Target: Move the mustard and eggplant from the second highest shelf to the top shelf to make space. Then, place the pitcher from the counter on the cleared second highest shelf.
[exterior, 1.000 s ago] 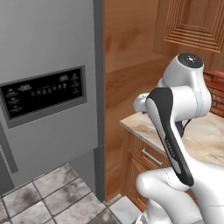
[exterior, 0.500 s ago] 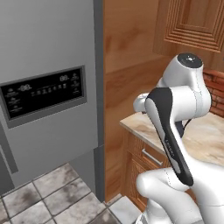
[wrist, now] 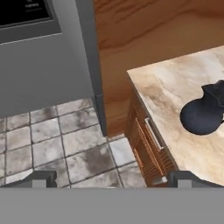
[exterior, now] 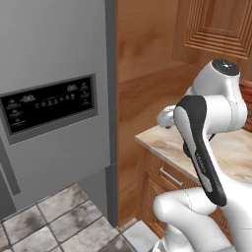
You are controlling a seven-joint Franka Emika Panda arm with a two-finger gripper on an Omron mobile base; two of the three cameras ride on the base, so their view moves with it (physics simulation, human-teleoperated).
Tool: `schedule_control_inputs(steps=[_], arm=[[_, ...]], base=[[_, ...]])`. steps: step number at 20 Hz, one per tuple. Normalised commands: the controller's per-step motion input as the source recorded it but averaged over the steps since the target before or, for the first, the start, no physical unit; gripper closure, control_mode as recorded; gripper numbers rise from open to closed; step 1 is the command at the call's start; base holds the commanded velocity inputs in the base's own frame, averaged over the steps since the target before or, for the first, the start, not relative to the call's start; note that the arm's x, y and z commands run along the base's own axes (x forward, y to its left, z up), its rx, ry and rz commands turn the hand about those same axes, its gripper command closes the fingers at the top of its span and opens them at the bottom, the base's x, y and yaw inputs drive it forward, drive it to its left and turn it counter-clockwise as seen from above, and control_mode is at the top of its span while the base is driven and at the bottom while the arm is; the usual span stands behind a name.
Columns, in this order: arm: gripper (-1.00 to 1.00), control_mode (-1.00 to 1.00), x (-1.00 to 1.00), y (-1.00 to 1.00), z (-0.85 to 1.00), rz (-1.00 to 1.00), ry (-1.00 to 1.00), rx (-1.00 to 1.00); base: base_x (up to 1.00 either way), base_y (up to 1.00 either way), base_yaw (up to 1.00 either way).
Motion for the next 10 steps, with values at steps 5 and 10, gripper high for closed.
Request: schedule_control_inputs(steps=[5, 10], arm=[[-1.00, -1.00, 0.00, -0.52, -0.10, 0.29, -0.04, 0.00], [-1.00, -1.00, 0.00, -0.30, -0.14, 0.27, -0.04, 0.00]], base=[[0.00, 0.00, 0.00], [0.00, 0.00, 0.00]])
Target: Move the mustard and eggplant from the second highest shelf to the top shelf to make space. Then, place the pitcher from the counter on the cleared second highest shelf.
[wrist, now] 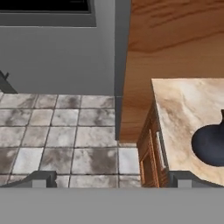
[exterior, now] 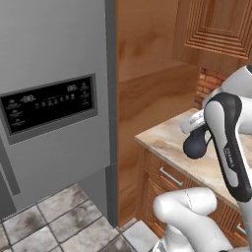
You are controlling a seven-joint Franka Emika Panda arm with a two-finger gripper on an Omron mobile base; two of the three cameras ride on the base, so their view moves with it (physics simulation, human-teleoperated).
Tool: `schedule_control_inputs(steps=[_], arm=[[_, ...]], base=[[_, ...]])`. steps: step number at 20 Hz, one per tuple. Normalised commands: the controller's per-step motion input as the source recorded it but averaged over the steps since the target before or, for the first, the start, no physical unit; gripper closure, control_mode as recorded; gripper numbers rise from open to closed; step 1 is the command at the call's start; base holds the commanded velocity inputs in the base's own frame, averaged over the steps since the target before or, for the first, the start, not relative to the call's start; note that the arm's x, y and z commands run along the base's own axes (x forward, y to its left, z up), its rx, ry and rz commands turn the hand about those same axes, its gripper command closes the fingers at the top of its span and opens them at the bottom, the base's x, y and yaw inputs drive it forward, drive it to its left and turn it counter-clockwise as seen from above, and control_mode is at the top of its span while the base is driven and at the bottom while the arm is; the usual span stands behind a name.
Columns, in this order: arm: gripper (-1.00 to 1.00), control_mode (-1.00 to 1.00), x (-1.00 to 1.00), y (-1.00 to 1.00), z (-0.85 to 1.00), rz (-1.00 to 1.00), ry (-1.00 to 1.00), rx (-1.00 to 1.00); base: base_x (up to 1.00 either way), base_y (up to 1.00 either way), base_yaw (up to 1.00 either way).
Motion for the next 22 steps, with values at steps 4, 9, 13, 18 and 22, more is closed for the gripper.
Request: schedule_control_inputs(steps=[4, 9, 13, 18, 22], arm=[[-1.00, -1.00, -0.01, 0.00, -0.15, 0.00, -0.02, 0.00], [-1.00, -1.00, -0.01, 0.00, -0.92, 0.00, -0.20, 0.00], [-1.00, -1.00, -0.01, 0.00, -0.95, 0.00, -0.28, 0.00], [-1.00, -1.00, -0.01, -0.19, -0.62, 0.00, -0.25, 0.08], [-1.00, -1.00, -0.08, -0.73, -0.10, 0.05, -0.20, 0.19]], base=[[0.00, 0.00, 0.00], [0.00, 0.00, 0.00], [0.00, 0.00, 0.00], [0.00, 0.00, 0.00], [0.00, 0.00, 0.00]])
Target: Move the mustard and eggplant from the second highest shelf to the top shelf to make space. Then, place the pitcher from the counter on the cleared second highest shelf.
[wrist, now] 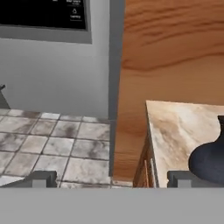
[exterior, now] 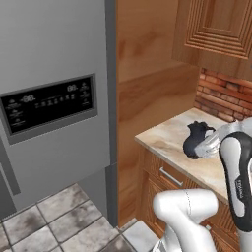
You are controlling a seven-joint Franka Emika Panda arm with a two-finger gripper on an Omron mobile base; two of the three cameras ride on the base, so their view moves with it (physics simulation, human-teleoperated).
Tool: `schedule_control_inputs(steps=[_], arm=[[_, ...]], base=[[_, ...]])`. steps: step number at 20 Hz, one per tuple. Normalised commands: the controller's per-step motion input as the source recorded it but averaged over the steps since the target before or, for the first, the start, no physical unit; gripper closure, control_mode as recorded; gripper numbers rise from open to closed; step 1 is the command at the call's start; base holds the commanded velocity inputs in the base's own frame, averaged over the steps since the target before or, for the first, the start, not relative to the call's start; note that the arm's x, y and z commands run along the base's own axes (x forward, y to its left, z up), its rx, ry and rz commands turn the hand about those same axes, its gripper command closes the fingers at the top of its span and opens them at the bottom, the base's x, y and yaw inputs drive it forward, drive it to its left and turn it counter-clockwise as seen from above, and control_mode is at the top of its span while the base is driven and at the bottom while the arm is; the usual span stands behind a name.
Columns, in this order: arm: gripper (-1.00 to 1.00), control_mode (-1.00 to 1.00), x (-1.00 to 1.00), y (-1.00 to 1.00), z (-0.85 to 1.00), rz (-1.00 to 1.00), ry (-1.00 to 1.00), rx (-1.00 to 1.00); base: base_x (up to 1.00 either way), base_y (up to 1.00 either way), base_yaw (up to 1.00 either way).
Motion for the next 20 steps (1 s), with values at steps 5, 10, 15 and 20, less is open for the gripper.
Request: schedule_control_inputs(steps=[5, 10, 15, 20], arm=[[-1.00, -1.00, -0.15, -0.87, -0.05, 0.09, -0.17, 0.22], [-1.00, -1.00, -0.13, -0.82, -0.22, 0.10, -0.21, 0.22], [-1.00, -1.00, -0.05, -0.82, -0.06, 0.12, -0.19, 0.23], [-1.00, -1.00, 0.00, -0.60, 0.00, 0.07, -0.06, 0.23]], base=[[0.00, 0.00, 0.00], [0.00, 0.00, 0.00], [0.00, 0.00, 0.00], [0.00, 0.00, 0.00]])
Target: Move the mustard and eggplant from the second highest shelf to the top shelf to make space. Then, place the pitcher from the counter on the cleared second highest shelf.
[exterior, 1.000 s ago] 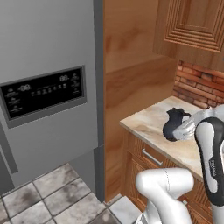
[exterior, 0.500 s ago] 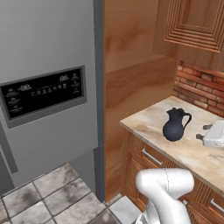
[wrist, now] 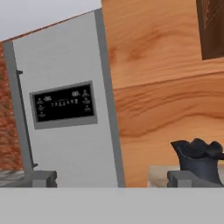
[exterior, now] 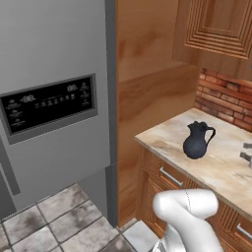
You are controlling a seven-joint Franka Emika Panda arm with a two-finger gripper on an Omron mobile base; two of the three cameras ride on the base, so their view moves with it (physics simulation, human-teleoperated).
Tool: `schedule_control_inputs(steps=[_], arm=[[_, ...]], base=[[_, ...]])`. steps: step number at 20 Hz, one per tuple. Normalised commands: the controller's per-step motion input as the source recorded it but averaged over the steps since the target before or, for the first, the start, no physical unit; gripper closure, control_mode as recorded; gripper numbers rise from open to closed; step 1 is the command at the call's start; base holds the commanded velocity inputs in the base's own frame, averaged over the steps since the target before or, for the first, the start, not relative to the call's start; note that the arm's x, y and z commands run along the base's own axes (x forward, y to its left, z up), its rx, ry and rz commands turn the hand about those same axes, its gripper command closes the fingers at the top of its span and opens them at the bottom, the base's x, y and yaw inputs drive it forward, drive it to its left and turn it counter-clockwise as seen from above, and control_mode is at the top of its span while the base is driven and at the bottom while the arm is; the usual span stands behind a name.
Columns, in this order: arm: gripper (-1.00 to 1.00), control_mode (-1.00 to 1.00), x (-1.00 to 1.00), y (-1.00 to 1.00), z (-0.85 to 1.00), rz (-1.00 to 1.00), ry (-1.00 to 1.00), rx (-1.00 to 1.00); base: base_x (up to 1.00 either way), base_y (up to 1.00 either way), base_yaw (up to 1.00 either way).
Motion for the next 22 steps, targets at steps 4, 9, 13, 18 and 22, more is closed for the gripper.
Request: schedule_control_inputs(steps=[4, 9, 13, 18, 22], arm=[[-1.00, -1.00, 0.05, -0.44, 0.00, 0.01, 0.02, 0.19], [-1.00, -1.00, 0.26, -0.26, 0.00, 0.05, 0.06, 0.13], [-1.00, -1.00, 0.21, -0.02, 0.00, 0.10, 0.01, 0.03], [-1.00, -1.00, 0.19, 0.00, 0.00, 0.09, 0.00, 0.00], [-1.00, -1.00, 0.19, 0.00, 0.00, 0.08, 0.00, 0.00]], base=[[0.00, 0.00, 0.00], [0.00, 0.00, 0.00], [0.00, 0.00, 0.00], [0.00, 0.00, 0.00], [0.00, 0.00, 0.00]])
